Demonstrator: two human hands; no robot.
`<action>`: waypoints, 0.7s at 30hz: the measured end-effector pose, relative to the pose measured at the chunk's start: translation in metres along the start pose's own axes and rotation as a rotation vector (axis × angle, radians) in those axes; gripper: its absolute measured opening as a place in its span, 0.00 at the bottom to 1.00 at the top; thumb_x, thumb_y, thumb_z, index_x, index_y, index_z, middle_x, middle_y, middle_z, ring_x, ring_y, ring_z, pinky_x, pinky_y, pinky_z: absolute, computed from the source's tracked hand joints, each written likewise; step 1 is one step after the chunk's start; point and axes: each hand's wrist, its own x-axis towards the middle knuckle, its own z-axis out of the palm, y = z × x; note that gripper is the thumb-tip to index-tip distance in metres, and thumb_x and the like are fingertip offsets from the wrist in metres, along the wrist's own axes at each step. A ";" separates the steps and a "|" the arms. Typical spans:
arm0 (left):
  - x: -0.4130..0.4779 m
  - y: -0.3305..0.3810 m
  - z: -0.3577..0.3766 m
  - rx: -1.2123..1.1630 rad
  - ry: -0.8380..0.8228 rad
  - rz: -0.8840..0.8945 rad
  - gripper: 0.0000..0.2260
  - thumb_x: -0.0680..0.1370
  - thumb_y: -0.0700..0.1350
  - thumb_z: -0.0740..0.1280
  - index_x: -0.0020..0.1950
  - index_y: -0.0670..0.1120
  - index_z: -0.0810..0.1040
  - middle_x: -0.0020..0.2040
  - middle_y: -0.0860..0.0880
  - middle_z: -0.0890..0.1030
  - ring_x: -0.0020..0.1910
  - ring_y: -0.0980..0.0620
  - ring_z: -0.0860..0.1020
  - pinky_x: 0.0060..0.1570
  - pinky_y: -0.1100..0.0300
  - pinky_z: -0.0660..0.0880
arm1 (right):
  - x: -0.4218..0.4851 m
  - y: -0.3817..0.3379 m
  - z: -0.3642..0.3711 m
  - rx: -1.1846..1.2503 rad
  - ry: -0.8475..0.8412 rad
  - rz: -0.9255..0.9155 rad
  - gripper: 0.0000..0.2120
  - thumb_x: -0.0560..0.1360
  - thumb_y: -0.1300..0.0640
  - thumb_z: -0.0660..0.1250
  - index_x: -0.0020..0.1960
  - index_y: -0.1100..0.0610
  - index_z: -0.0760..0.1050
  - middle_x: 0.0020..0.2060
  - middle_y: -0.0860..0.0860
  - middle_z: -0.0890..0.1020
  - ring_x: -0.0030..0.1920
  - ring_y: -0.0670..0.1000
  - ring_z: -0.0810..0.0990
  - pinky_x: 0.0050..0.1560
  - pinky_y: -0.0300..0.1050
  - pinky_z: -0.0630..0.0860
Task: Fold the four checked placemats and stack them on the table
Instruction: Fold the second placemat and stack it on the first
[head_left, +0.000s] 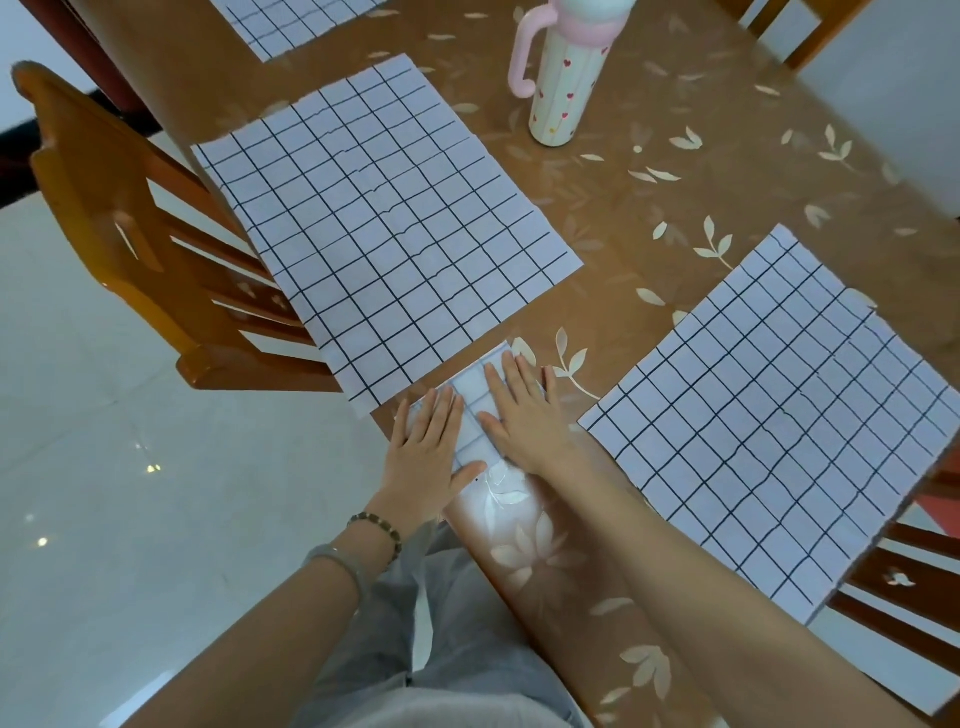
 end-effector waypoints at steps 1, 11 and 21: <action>0.000 0.001 -0.004 -0.001 -0.003 -0.010 0.40 0.75 0.68 0.47 0.72 0.38 0.68 0.72 0.40 0.69 0.72 0.41 0.66 0.71 0.41 0.53 | 0.001 -0.001 -0.007 0.018 -0.017 0.002 0.34 0.77 0.37 0.39 0.78 0.53 0.47 0.78 0.56 0.48 0.77 0.55 0.44 0.72 0.56 0.33; -0.028 -0.029 -0.109 -0.628 0.040 0.047 0.31 0.71 0.64 0.66 0.68 0.49 0.72 0.64 0.53 0.74 0.66 0.49 0.71 0.65 0.53 0.69 | -0.054 -0.019 -0.120 0.636 -0.103 0.175 0.32 0.75 0.47 0.67 0.75 0.48 0.59 0.68 0.53 0.71 0.66 0.54 0.71 0.64 0.47 0.68; -0.100 -0.013 -0.174 -1.165 0.108 0.322 0.44 0.64 0.52 0.76 0.76 0.55 0.58 0.69 0.56 0.68 0.68 0.64 0.68 0.63 0.69 0.68 | -0.186 -0.067 -0.152 1.436 0.594 0.254 0.40 0.68 0.64 0.75 0.72 0.41 0.61 0.65 0.47 0.73 0.62 0.44 0.75 0.63 0.48 0.74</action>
